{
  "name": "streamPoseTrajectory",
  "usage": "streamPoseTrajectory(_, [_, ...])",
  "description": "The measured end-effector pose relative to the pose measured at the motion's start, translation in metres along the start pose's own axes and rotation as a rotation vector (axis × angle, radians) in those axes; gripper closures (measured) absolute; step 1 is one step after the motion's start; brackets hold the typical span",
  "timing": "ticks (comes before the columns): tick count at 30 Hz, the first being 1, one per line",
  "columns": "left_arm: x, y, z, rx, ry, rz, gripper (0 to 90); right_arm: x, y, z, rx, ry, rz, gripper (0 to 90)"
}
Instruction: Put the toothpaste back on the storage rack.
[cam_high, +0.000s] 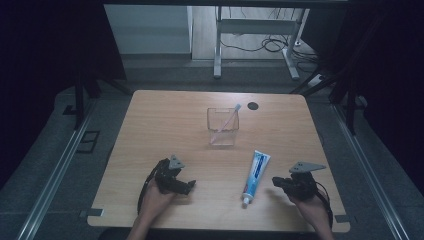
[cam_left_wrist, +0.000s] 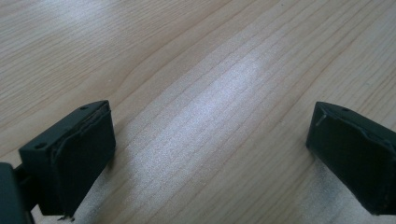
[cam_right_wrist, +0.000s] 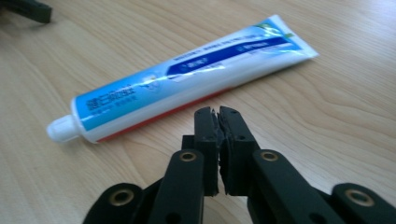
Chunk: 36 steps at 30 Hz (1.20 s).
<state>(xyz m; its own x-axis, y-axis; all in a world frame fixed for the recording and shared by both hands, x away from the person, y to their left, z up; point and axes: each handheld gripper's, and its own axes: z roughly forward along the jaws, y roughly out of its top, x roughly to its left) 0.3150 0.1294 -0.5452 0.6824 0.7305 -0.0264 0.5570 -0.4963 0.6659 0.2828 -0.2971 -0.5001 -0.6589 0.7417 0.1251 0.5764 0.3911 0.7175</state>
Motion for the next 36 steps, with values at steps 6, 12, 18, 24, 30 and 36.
streamPoseTrajectory(6, [0.000,0.000,0.000,0.000,0.001,-0.001,1.7,0.007,0.016,0.005,-0.016,0.025,-0.014,89.7])
streamPoseTrajectory(12, [0.000,0.000,0.000,-0.001,0.002,-0.001,1.8,0.018,0.035,0.015,-0.009,0.046,-0.058,89.6])
streamPoseTrajectory(18, [0.000,0.000,0.000,0.000,0.001,-0.001,1.8,0.025,0.047,0.027,0.011,0.064,-0.068,89.2])
streamPoseTrajectory(24, [0.000,0.000,0.000,-0.002,0.002,-0.003,1.8,0.034,0.057,0.042,0.034,0.099,-0.088,88.6])
streamPoseTrajectory(30, [0.000,0.000,0.000,0.000,0.002,-0.001,1.7,0.038,0.053,0.055,0.056,0.118,-0.092,87.6])
streamPoseTrajectory(36, [0.000,0.000,0.000,0.000,0.001,-0.001,1.8,0.039,0.048,0.063,0.084,0.127,-0.094,87.6])
